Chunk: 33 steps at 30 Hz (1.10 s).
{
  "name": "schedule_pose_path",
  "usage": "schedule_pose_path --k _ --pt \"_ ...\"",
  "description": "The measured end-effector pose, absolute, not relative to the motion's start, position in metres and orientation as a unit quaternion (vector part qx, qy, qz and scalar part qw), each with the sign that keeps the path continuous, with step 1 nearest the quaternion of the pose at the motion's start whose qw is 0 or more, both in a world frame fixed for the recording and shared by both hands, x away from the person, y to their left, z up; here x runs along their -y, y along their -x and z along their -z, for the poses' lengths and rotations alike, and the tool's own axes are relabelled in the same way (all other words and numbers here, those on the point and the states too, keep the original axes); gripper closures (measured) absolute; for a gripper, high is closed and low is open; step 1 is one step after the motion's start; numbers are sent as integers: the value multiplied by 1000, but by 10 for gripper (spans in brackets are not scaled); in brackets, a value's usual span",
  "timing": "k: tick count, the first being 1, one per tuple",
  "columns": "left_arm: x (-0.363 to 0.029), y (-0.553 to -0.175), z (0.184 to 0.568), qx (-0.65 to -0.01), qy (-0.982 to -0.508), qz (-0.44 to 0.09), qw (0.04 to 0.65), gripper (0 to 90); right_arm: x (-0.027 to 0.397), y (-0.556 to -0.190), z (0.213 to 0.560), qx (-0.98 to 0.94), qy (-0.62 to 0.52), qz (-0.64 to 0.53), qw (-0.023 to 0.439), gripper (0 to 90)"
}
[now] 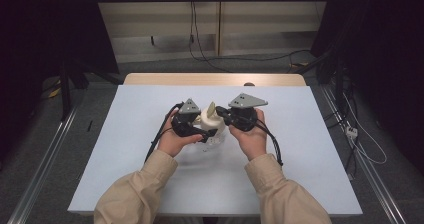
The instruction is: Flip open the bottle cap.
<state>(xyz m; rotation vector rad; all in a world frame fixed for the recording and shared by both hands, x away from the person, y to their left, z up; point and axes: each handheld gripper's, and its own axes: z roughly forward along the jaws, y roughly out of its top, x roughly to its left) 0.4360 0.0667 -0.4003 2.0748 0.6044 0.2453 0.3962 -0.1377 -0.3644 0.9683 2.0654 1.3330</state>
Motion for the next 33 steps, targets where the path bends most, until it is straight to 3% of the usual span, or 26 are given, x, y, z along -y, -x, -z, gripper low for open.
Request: schedule_pose_path --k 33 --pt "-94 -428 393 -252 -841 -93 470 98 122 -396 363 -761 -343 -496 239 900"
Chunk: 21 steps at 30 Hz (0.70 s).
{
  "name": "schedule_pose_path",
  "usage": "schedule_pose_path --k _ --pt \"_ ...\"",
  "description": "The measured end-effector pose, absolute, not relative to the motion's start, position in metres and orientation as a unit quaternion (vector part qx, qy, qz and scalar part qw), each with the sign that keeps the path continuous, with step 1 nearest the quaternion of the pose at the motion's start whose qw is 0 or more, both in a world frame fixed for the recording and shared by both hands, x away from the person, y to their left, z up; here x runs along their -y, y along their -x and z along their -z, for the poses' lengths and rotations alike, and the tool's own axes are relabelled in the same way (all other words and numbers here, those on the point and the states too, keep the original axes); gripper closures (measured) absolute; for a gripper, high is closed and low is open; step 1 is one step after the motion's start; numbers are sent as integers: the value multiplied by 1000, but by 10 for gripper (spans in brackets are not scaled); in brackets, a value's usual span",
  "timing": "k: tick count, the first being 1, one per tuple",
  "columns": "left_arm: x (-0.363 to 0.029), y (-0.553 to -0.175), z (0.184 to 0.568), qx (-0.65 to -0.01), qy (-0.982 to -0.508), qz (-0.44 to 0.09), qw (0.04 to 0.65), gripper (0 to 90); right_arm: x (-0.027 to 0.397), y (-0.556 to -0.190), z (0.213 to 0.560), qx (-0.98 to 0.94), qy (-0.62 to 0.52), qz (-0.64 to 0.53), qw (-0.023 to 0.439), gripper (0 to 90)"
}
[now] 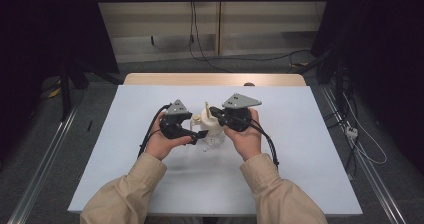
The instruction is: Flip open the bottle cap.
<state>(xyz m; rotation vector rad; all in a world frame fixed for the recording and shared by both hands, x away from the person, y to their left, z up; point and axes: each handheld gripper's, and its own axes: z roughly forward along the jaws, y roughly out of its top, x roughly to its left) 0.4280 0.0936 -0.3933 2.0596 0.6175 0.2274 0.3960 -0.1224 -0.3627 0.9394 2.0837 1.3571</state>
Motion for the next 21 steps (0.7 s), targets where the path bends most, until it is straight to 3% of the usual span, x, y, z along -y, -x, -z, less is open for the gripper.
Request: schedule_pose_path --k 21 --pt "-101 -426 395 -258 -837 -92 475 99 121 -395 361 -753 -348 -512 224 900"
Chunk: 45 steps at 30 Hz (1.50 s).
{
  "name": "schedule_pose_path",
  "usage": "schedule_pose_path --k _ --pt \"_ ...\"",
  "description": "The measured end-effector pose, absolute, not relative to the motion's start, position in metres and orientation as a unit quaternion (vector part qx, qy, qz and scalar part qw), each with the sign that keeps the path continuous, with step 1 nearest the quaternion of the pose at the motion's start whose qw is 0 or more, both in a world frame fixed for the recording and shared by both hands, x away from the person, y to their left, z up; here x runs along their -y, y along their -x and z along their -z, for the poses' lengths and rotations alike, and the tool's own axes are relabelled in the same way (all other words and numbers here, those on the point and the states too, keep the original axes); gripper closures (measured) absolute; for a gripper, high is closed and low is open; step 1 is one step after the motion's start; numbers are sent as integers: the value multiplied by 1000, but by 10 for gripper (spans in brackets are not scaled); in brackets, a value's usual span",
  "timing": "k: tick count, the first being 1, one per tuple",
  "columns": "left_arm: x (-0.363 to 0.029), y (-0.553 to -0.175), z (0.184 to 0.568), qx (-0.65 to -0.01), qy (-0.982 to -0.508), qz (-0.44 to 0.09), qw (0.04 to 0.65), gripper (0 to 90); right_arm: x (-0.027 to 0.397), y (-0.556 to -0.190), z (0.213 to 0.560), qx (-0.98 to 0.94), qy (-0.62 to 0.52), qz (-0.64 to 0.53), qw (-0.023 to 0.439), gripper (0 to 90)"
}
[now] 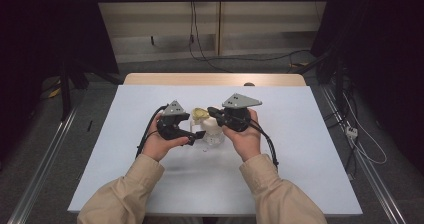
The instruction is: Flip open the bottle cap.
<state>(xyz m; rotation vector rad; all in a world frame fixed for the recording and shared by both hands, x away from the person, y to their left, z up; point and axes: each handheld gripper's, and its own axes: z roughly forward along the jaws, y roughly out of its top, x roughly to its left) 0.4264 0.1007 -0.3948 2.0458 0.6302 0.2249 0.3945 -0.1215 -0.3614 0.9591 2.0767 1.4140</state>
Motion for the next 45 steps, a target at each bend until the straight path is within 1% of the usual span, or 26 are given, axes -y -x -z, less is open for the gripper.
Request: schedule_pose_path --k 8,11,13,15,16,25,33,45 --pt "-102 -425 394 -258 -837 -93 474 99 123 -394 361 -748 -352 -520 212 891" --pt "-102 -425 394 -259 -836 -93 475 99 123 -394 361 -745 -357 -522 211 800" --pt "-103 -425 394 -259 -836 -94 475 99 123 -395 362 -743 -361 -524 208 710" --pt "-103 -425 394 -259 -836 -94 475 99 123 -395 362 -739 -369 -524 208 589" --pt "-104 -425 394 -260 -835 -93 477 98 123 -396 362 -737 -374 -525 206 551" --pt "-107 -424 393 -262 -833 -93 478 98 122 -396 363 -736 -376 -525 204 392" --pt "-110 -422 394 -264 -832 -90 479 98 124 -392 366 -736 -377 -526 197 302" --pt "-120 -417 392 -261 -833 -95 478 96 139 -382 371 -741 -377 -521 194 236"
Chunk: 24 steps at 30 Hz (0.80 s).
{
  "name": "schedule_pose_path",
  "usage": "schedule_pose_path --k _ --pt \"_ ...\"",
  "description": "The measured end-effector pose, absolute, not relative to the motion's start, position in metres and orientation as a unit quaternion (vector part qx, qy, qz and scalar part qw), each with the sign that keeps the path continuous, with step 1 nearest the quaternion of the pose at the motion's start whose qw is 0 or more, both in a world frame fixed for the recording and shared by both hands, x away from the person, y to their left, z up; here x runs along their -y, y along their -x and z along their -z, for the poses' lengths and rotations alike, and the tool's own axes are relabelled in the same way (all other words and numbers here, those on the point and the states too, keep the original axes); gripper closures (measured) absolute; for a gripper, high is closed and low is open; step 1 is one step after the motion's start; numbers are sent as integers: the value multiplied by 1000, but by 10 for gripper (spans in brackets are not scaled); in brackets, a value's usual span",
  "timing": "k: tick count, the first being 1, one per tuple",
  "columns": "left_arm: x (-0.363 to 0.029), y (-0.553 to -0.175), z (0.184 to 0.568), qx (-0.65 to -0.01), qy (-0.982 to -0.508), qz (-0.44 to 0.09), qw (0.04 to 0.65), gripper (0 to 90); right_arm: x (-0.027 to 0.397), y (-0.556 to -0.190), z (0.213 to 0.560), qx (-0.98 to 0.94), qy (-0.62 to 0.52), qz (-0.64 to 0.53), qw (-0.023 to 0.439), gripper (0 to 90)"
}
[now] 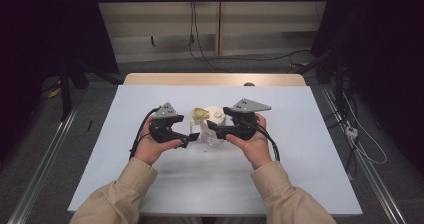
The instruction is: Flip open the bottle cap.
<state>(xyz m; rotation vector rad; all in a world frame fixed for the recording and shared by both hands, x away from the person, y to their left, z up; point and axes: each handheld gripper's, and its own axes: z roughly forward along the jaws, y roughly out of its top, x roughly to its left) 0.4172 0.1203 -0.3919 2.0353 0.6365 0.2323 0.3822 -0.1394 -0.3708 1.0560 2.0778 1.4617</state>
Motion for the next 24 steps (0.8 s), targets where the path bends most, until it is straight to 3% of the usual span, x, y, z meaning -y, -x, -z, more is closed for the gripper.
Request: schedule_pose_path --k 24 --pt "-143 -408 398 -273 -833 -94 472 96 172 -359 389 -738 -390 -516 193 150"
